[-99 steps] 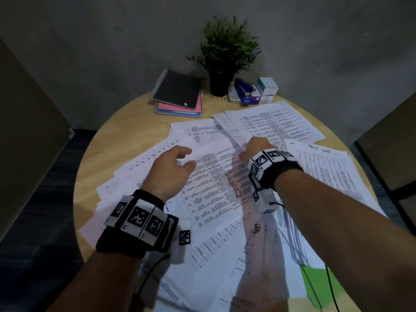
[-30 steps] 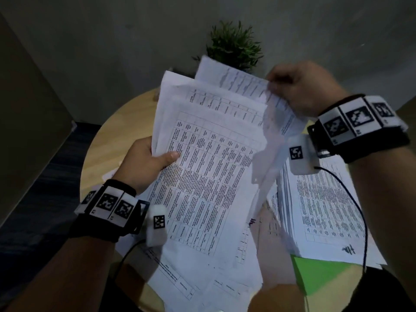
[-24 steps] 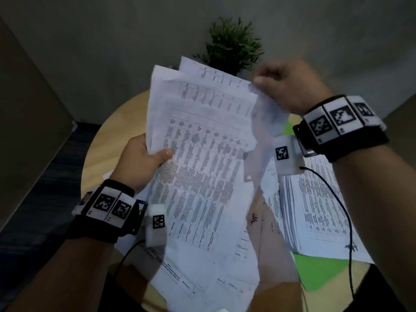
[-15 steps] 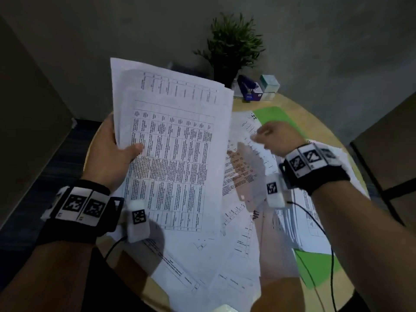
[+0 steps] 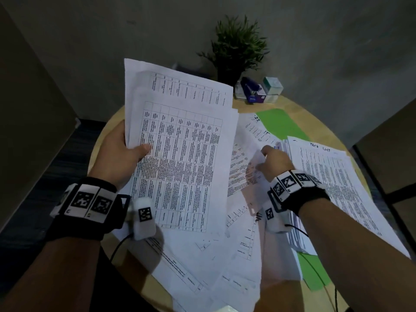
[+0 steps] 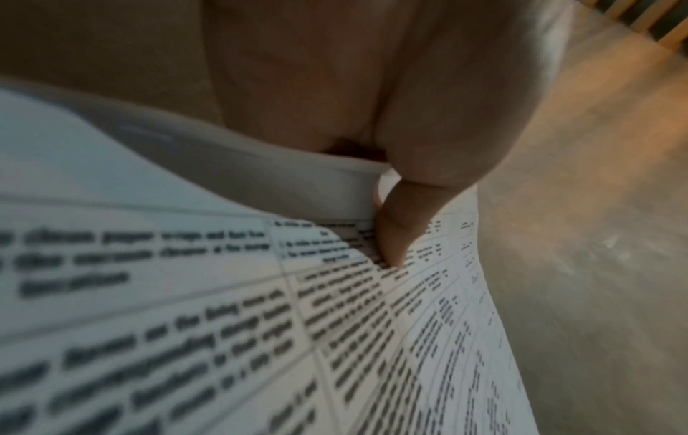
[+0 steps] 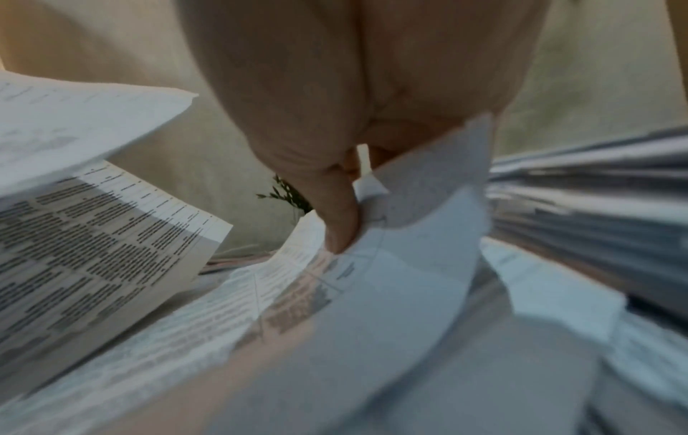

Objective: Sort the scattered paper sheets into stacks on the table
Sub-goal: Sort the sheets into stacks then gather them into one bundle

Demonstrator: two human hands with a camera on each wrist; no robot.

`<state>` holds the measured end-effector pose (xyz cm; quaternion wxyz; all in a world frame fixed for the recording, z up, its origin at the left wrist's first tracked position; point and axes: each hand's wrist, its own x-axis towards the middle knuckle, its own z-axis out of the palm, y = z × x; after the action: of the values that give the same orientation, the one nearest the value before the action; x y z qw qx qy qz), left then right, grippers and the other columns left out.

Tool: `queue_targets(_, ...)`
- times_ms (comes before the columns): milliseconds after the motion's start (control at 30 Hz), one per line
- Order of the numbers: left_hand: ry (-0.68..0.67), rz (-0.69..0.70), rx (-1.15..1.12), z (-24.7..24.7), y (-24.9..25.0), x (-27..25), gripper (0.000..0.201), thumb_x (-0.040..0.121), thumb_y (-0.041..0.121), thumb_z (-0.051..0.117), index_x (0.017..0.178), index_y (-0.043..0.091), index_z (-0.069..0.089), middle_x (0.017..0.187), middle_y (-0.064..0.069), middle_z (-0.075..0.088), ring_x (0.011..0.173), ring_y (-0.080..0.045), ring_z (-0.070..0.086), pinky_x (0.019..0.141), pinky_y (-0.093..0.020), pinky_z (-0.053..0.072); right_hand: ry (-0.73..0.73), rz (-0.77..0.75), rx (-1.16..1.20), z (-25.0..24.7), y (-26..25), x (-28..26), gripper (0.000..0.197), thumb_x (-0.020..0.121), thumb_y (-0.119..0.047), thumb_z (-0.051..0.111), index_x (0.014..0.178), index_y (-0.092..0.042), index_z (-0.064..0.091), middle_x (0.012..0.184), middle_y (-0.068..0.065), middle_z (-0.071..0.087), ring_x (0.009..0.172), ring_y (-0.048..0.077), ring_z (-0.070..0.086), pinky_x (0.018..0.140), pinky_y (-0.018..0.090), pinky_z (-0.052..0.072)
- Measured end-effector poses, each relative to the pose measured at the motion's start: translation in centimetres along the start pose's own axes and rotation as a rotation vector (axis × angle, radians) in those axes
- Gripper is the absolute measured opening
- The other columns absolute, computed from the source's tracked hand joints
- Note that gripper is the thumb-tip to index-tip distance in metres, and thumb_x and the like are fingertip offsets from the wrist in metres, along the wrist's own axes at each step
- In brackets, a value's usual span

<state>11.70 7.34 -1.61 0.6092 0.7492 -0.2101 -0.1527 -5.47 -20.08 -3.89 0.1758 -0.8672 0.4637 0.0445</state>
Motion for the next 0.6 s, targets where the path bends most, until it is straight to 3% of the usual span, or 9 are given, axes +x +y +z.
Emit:
queue_targets(67, -0.027, -0.007, -0.021, 0.0, 0.1, -0.1, 0.043, 0.089, -0.003, 0.059, 0.12, 0.026, 0.056, 0.097, 0.019, 0.064, 0.075, 0.015, 0.063, 0.059, -0.006, 0.048, 0.064, -0.033, 0.041, -1.3, 0.1, 0.0, 0.023, 0.089, -0.007, 0.06, 0.111, -0.012, 0.055, 0.096, 0.012, 0.058, 0.07, 0.023, 0.052, 0.056, 0.023, 0.037)
queue_targets(167, -0.062, -0.019, -0.052, -0.2, 0.1, -0.2, 0.042, 0.089, -0.007, 0.058, 0.121, 0.019, 0.056, 0.099, 0.013, 0.065, 0.078, 0.01, 0.066, 0.063, -0.007, 0.05, 0.106, -0.061, 0.059, -3.4, 0.1, 0.1, 0.008, 0.088, -0.012, 0.062, 0.094, -0.018, 0.06, 0.093, 0.012, 0.059, 0.071, 0.024, 0.05, 0.055, 0.023, 0.033)
queue_targets(233, -0.065, -0.026, -0.05, -0.2, -0.1, 0.1, 0.044, 0.088, -0.008, 0.058, 0.122, 0.02, 0.056, 0.1, 0.013, 0.065, 0.08, 0.006, 0.066, 0.065, -0.009, 0.052, 0.126, -0.065, 0.044, -4.1, 0.1, 0.4, 0.012, 0.089, -0.015, 0.061, 0.099, -0.018, 0.066, 0.094, 0.013, 0.062, 0.077, 0.024, 0.05, 0.064, 0.023, 0.036)
queue_targets(333, -0.023, -0.039, 0.037, -0.1, -0.6, 0.4, 0.045, 0.089, -0.006, 0.058, 0.123, 0.023, 0.056, 0.095, 0.019, 0.061, 0.083, 0.007, 0.058, 0.065, -0.01, 0.048, 0.163, -0.065, 0.037, -4.0, 0.5, 0.8, 0.022, 0.089, -0.014, 0.063, 0.11, -0.018, 0.065, 0.101, 0.015, 0.065, 0.075, 0.023, 0.052, 0.068, 0.024, 0.04)
queue_targets(433, 0.002, -0.076, 0.068, -0.1, -1.1, 0.6, 0.044, 0.088, -0.004, 0.059, 0.122, 0.024, 0.057, 0.099, 0.009, 0.065, 0.091, -0.01, 0.063, 0.077, -0.029, 0.052, 0.189, -0.087, 0.021, -3.6, 0.9, 0.7, 0.014, 0.09, -0.006, 0.058, 0.1, -0.014, 0.064, 0.099, 0.015, 0.067, 0.075, 0.024, 0.053, 0.065, 0.025, 0.039)
queue_targets(500, 0.02, -0.075, 0.107, -0.1, -1.1, 0.6, 0.047, 0.089, -0.004, 0.057, 0.122, 0.028, 0.054, 0.102, 0.007, 0.063, 0.088, -0.009, 0.061, 0.07, -0.023, 0.048, 0.197, -0.104, 0.001, -3.9, 1.0, 0.5, 0.016, 0.091, -0.003, 0.053, 0.101, -0.011, 0.063, 0.101, 0.015, 0.065, 0.079, 0.025, 0.051, 0.067, 0.026, 0.038)
queue_targets(600, 0.093, -0.074, 0.186, -0.2, -1.0, 0.7, 0.048, 0.088, -0.008, 0.054, 0.128, 0.02, 0.051, 0.104, 0.004, 0.058, 0.087, -0.012, 0.056, 0.065, -0.017, 0.04, 0.264, -0.141, 0.021, -6.2, 0.7, 0.2, 0.018, 0.093, -0.009, 0.052, 0.106, -0.013, 0.063, 0.104, 0.018, 0.064, 0.086, 0.031, 0.055, 0.07, 0.028, 0.04)
